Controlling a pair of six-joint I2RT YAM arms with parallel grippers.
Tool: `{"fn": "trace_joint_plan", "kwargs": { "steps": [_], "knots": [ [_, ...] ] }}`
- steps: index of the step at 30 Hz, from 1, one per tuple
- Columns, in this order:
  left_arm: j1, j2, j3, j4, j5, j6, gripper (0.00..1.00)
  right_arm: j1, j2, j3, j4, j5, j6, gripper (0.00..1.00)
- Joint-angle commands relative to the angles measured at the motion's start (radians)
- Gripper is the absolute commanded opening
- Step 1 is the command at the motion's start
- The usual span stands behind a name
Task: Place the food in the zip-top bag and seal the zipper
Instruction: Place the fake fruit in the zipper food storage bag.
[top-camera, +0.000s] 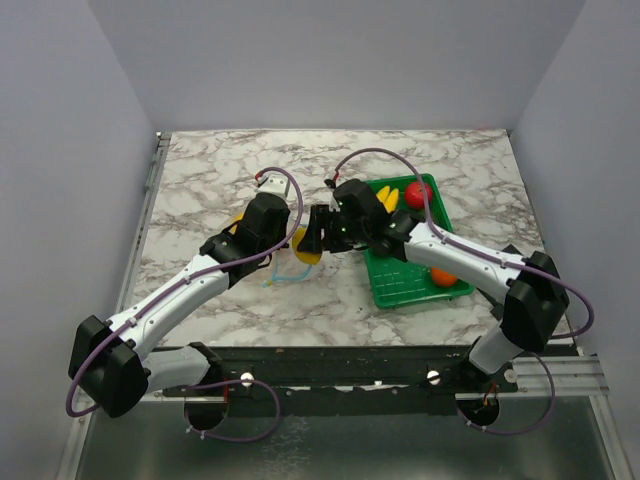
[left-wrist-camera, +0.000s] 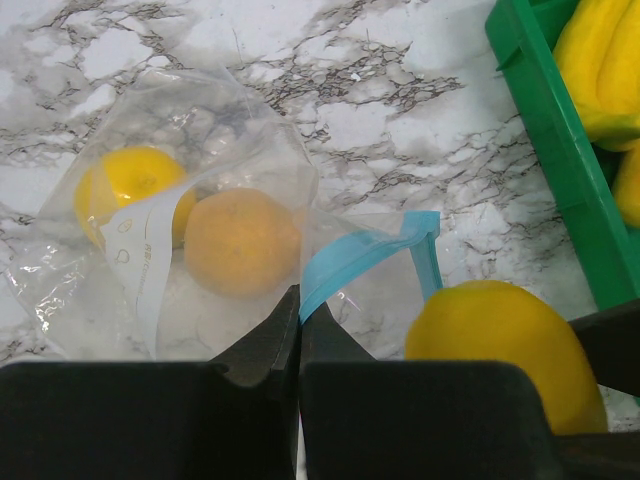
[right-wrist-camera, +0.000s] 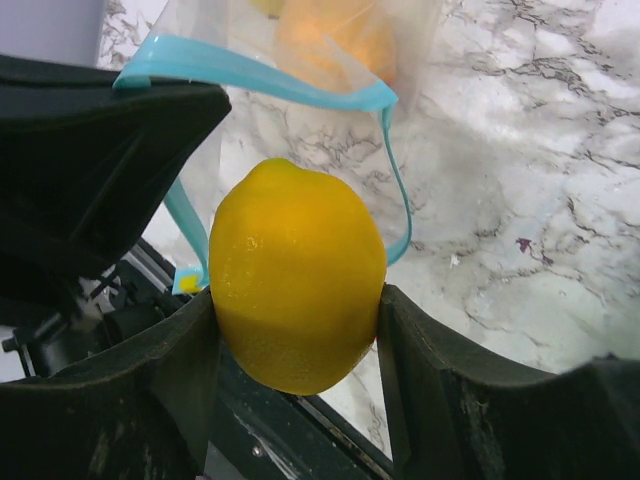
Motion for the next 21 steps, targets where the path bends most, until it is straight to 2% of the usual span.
{"fn": "trace_joint_plan", "kwargs": {
  "steps": [1, 12, 21],
  "knots": [
    [0.005, -0.004, -0.007, 0.022, 0.029, 0.000, 0.00, 0.021, 0.078, 0.053, 0.056, -0.008, 0.037, 0.43],
    [0.005, -0.009, -0.008, 0.021, 0.030, -0.001, 0.00, 0.054, 0.208, 0.118, 0.109, -0.008, 0.098, 0.46],
    [0.007, -0.005, -0.008, 0.021, 0.035, -0.002, 0.00, 0.066, 0.273, 0.165, 0.130, -0.016, 0.141, 0.65]
  ]
}}
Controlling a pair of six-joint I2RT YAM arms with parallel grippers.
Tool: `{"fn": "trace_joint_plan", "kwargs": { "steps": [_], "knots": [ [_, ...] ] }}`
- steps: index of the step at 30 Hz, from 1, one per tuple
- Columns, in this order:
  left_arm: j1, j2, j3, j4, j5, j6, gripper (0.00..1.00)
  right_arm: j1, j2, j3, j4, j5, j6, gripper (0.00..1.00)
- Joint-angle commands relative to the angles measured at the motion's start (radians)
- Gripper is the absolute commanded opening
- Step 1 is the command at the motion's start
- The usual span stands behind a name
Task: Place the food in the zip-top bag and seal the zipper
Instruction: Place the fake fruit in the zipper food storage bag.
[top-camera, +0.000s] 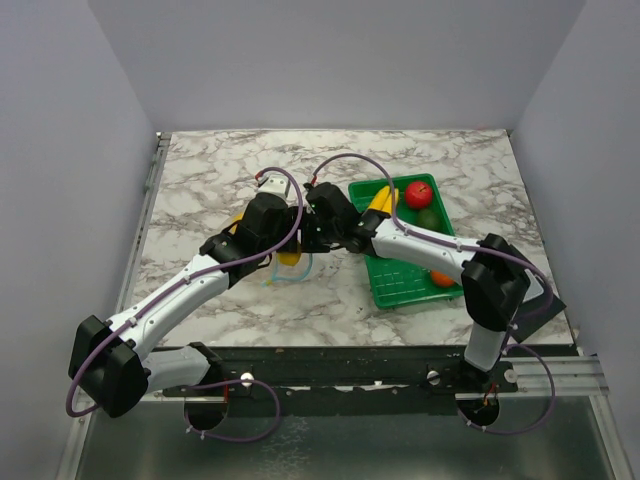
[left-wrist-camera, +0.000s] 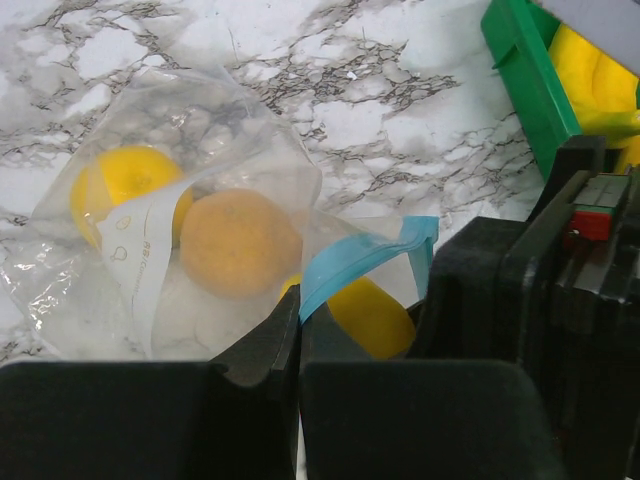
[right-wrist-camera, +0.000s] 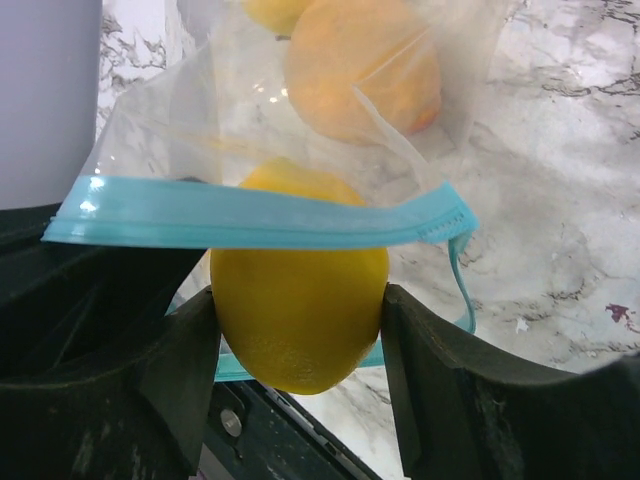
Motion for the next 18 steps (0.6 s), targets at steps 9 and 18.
{"fn": "trace_joint_plan", "kwargs": {
  "steps": [9, 18],
  "knots": [
    [0.006, -0.007, -0.007, 0.022, 0.027, -0.001, 0.00, 0.016, 0.030, 0.059, 0.027, -0.018, 0.016, 0.82],
    [0.006, -0.020, -0.011, 0.021, 0.015, -0.002, 0.00, 0.016, -0.039, 0.007, 0.037, 0.005, 0.005, 0.87]
  ]
}}
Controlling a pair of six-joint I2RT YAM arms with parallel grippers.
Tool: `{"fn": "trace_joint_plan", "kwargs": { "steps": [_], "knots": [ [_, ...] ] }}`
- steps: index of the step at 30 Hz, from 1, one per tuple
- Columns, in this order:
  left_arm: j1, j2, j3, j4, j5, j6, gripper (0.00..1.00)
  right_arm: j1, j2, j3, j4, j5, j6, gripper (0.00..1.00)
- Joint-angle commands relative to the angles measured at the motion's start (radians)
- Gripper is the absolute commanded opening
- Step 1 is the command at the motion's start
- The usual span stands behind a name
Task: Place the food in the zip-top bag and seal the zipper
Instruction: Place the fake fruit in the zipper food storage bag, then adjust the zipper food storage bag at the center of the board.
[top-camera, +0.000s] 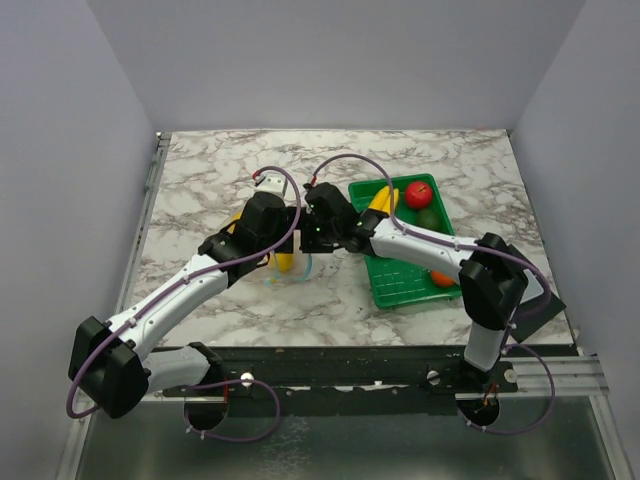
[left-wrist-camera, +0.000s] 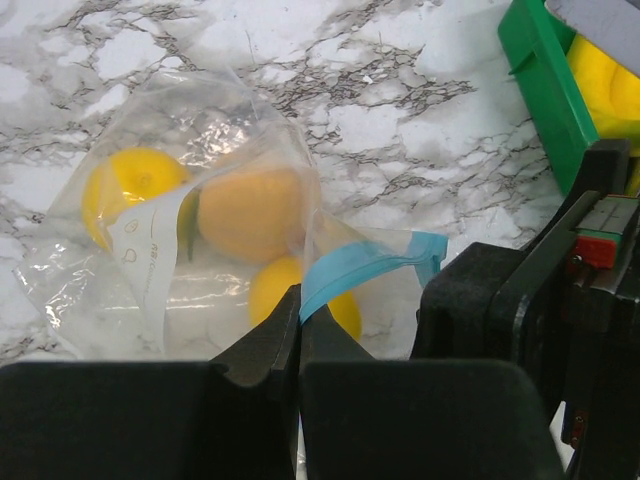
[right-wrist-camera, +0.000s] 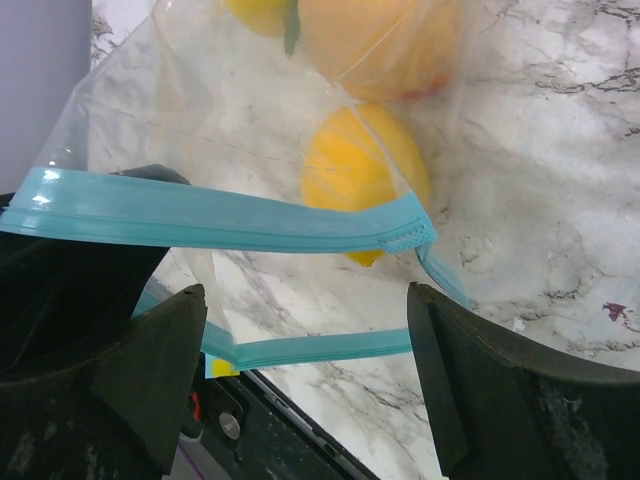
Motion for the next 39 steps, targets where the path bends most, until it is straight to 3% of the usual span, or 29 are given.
{"fn": "trace_joint_plan", "kwargs": {
  "steps": [1, 24, 39],
  "knots": [
    [-0.007, -0.017, -0.011, 0.026, 0.019, -0.010, 0.00, 0.014, -0.073, -0.014, 0.036, 0.008, -0.014, 0.87],
    [-0.006, -0.007, -0.009, 0.025, 0.025, -0.011, 0.00, 0.015, -0.305, -0.291, -0.021, 0.111, 0.043, 0.79],
    [-0.005, -0.006, -0.009, 0.025, 0.029, -0.012, 0.00, 0.015, -0.196, -0.355, 0.061, 0.116, 0.203, 0.70]
  ]
}}
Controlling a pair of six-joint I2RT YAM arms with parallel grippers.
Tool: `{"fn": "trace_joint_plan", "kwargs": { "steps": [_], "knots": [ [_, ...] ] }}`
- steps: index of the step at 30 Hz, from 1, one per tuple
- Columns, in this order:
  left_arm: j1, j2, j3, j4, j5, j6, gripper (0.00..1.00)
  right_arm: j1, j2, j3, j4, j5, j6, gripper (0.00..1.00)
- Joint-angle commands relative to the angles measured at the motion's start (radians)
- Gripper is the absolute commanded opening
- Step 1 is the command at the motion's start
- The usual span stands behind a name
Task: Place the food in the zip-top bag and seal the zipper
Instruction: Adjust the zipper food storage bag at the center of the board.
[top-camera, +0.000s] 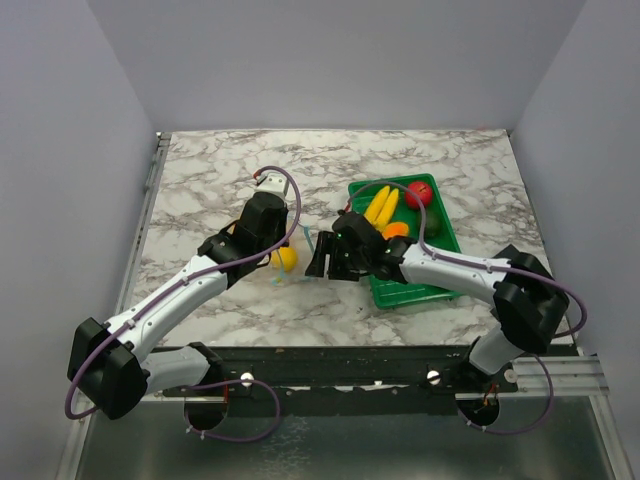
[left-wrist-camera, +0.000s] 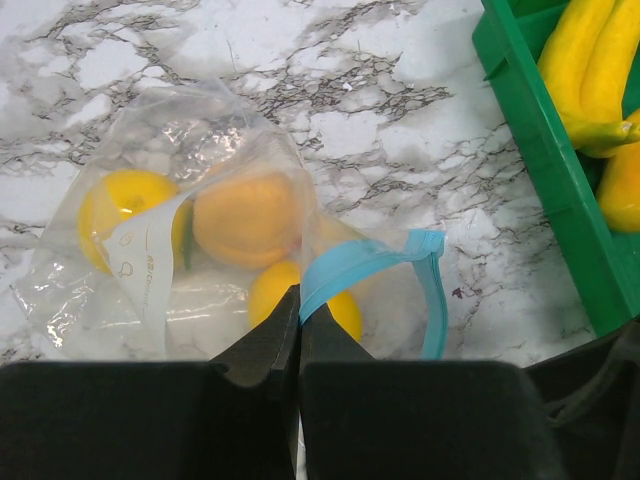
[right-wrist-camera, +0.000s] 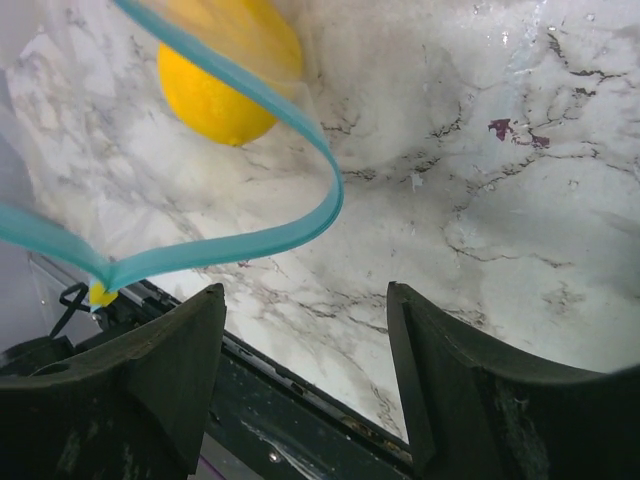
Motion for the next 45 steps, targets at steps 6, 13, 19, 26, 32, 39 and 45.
{"fn": "trace_joint_plan", "kwargs": {
  "steps": [6, 13, 19, 26, 32, 39, 45],
  "knots": [
    [0.002, -0.002, -0.010, 0.008, 0.016, -0.005, 0.00, 0.008, 0.137, 0.022, 0.119, 0.010, 0.154, 0.62],
    [0.002, -0.005, -0.009, 0.009, 0.016, -0.003, 0.00, 0.008, 0.195, 0.059, 0.143, 0.017, 0.178, 0.57],
    [0.002, -0.006, -0.011, 0.009, 0.016, -0.003, 0.00, 0.007, 0.228, 0.067, 0.154, 0.029, 0.206, 0.52],
    [0.002, -0.001, -0.009, 0.009, 0.021, -0.002, 0.00, 0.007, 0.245, 0.085, 0.147, 0.043, 0.217, 0.42],
    [0.002, -0.007, -0.012, 0.010, 0.029, -0.003, 0.00, 0.007, 0.227, 0.089, 0.134, 0.093, 0.210, 0.22],
    [0.002, -0.015, -0.017, 0.011, 0.023, 0.002, 0.00, 0.007, 0.135, 0.043, 0.163, 0.132, 0.185, 0.01],
    [0.000, -0.038, -0.015, 0.008, 0.033, 0.011, 0.00, 0.007, 0.023, 0.030, 0.131, 0.176, 0.113, 0.00]
  ]
}}
